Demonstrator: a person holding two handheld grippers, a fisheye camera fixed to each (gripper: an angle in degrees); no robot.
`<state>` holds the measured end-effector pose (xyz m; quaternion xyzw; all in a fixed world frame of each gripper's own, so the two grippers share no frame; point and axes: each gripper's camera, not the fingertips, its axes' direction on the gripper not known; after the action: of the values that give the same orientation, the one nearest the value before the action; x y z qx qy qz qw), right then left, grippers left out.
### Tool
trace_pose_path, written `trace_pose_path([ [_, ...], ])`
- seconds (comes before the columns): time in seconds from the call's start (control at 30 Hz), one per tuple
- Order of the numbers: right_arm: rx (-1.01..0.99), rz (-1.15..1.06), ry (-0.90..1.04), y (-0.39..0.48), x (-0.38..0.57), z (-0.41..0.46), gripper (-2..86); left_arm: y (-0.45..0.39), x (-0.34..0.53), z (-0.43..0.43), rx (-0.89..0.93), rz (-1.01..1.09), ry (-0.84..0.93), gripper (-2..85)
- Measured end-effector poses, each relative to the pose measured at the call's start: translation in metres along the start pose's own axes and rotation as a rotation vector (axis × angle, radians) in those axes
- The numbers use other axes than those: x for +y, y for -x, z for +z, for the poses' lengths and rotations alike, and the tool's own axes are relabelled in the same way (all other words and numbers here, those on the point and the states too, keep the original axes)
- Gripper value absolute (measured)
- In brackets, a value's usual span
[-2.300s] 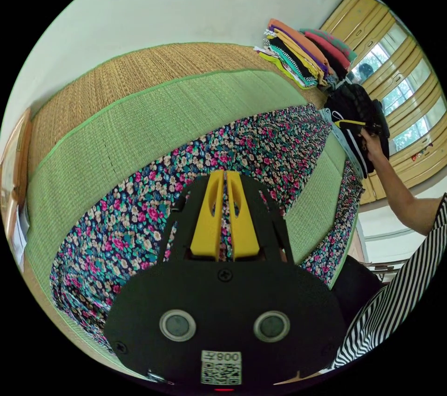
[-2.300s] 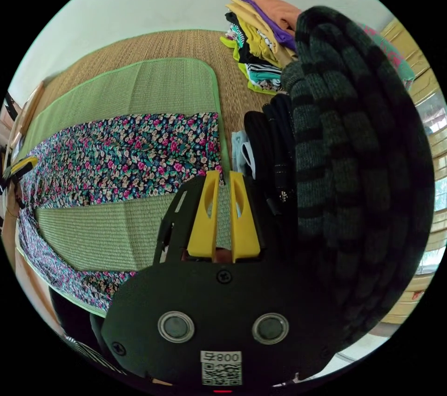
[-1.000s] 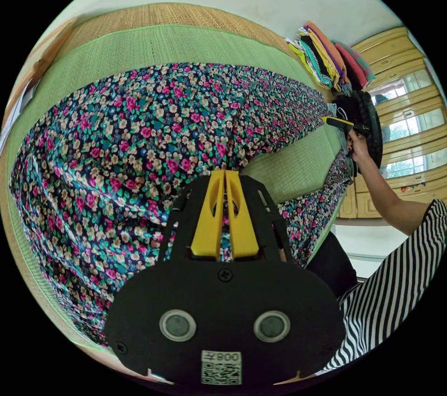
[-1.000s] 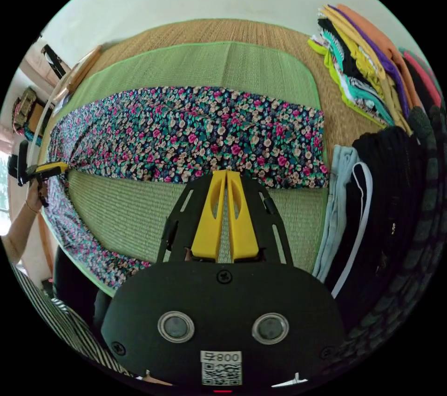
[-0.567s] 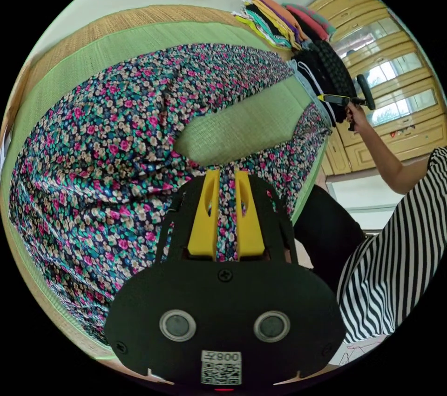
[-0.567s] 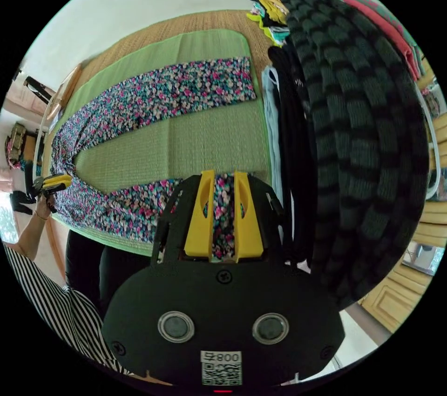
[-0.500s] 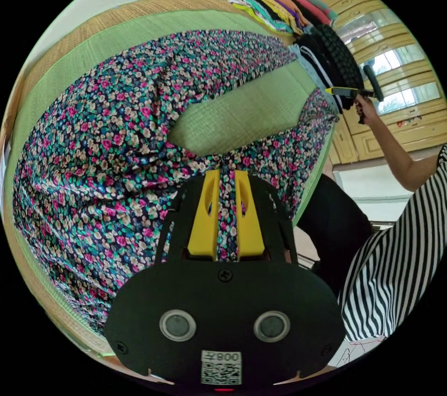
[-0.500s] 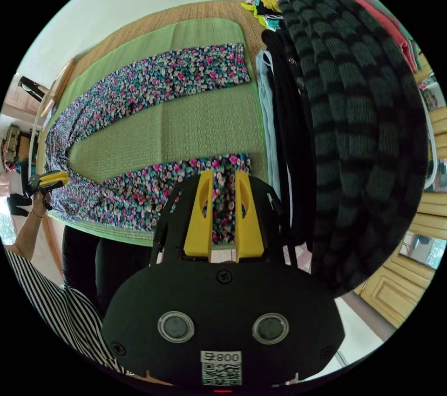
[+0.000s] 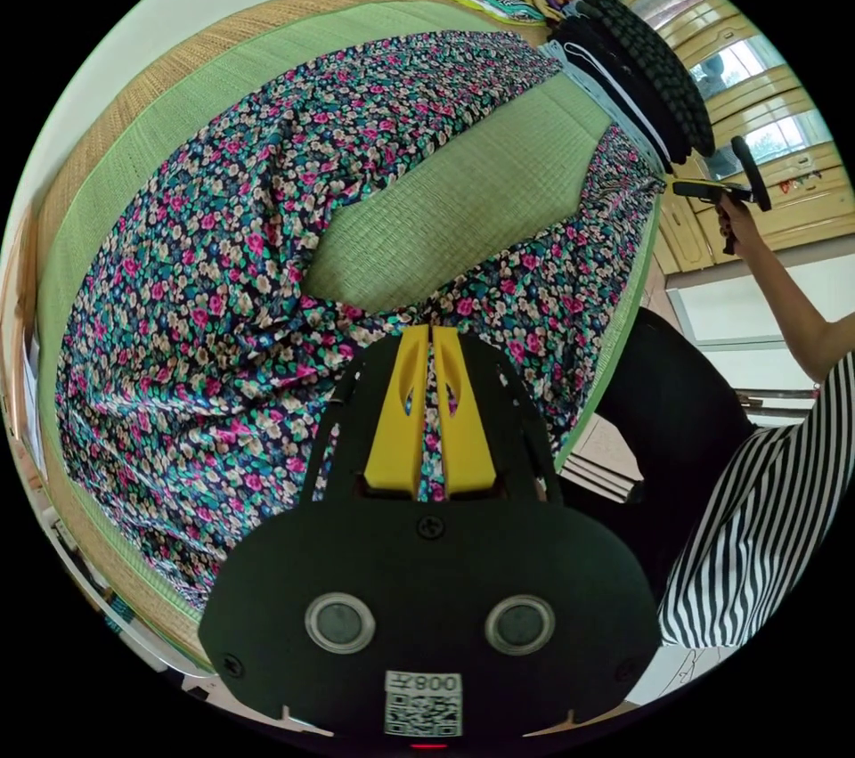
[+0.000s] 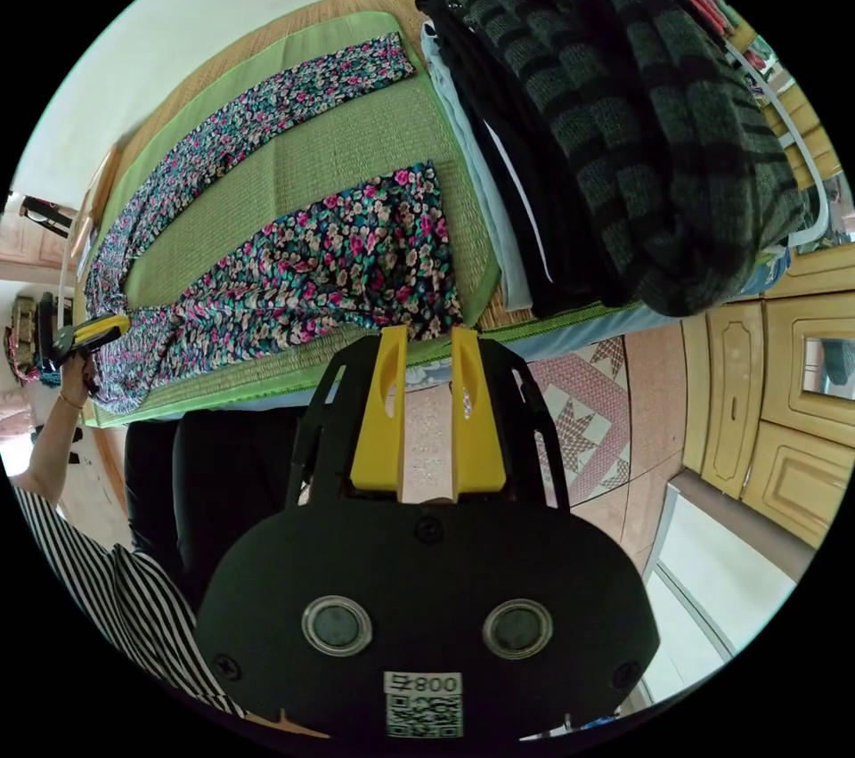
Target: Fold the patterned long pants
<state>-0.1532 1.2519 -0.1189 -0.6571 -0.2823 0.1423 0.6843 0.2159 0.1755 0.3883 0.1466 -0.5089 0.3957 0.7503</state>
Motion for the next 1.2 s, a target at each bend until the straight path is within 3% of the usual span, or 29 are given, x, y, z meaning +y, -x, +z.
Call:
trace_pose_path([
  [0.3,-0.043,0.046,-0.022,-0.024,0.015,-0.014,1.8,-0.004,0.01,0.003,0.017,-0.053,-0.016,0.3],
  [0.73,-0.168,0.092,-0.304,-0.051,0.083,-0.145,1.2,0.003,0.047,-0.025,0.177,-0.113,-0.2,0.3],
  [0.9,-0.093,0.089,-0.257,-0.046,0.101,-0.16,1.6,0.002,0.061,-0.032,0.226,-0.083,-0.233,0.3],
  [1.2,-0.203,0.161,-0.155,-0.07,0.081,-0.097,1.9,0.002,0.062,-0.002,0.209,-0.106,-0.172,1.2],
])
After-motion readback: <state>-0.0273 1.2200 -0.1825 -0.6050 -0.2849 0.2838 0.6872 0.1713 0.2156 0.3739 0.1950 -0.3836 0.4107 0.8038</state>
